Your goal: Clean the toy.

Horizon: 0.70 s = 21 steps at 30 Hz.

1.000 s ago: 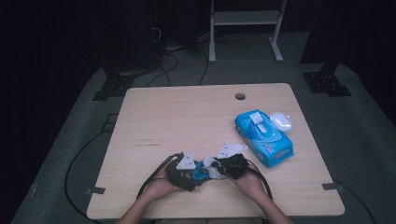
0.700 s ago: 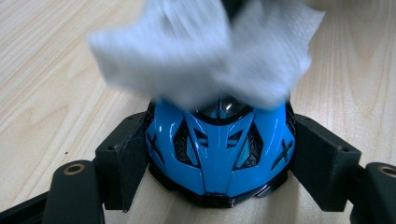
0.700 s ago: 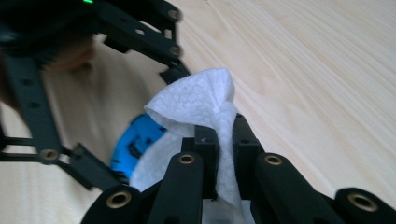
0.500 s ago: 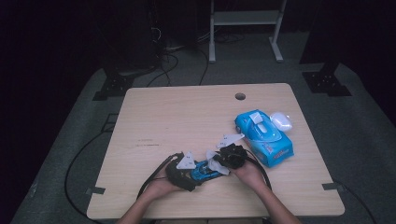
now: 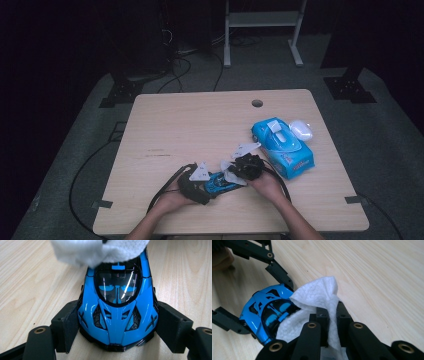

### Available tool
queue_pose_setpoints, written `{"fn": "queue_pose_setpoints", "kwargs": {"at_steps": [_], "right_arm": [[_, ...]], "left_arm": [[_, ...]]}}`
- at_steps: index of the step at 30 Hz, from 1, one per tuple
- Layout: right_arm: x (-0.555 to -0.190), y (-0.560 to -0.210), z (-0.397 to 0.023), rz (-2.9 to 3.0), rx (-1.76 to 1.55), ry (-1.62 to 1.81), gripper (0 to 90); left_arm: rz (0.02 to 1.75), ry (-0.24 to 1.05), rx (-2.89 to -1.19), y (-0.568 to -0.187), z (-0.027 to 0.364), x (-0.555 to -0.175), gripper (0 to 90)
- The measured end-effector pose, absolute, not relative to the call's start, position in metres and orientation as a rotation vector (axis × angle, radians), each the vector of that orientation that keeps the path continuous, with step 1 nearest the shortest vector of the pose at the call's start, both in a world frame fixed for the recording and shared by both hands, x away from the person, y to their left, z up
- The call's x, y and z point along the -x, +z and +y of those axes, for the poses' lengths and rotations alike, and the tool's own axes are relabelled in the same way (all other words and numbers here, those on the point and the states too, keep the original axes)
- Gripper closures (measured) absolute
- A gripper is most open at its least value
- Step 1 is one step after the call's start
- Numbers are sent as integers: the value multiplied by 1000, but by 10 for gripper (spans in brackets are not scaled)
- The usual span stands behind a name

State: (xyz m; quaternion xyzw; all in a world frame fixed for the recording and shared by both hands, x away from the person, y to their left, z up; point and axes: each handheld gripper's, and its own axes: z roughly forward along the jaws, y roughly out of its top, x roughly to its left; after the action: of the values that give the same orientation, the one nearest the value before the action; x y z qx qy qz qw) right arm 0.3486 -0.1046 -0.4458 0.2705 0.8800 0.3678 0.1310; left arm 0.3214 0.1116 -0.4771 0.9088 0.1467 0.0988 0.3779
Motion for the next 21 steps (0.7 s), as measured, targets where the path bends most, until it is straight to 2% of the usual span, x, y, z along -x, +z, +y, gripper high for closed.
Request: {"fn": "queue_pose_setpoints", "kwargs": {"at_steps": [4,10,17,21], "right_arm": [[-345,-449,-88,2577,-722,1128,840],[-353,-447,-105,2562,-792,1081,840],[-345,-449,-84,2598,-698,1141,840],[-349,-447,-96,2574,-766,1091,841]], "left_arm": [[383,252,-2318,-477,112,-321,254],[375,253,-2318,-477,111,-321,253],[382,248,-2313,-478,112,-321,254],[376,247,-2314,-478,112,-322,254]]}}
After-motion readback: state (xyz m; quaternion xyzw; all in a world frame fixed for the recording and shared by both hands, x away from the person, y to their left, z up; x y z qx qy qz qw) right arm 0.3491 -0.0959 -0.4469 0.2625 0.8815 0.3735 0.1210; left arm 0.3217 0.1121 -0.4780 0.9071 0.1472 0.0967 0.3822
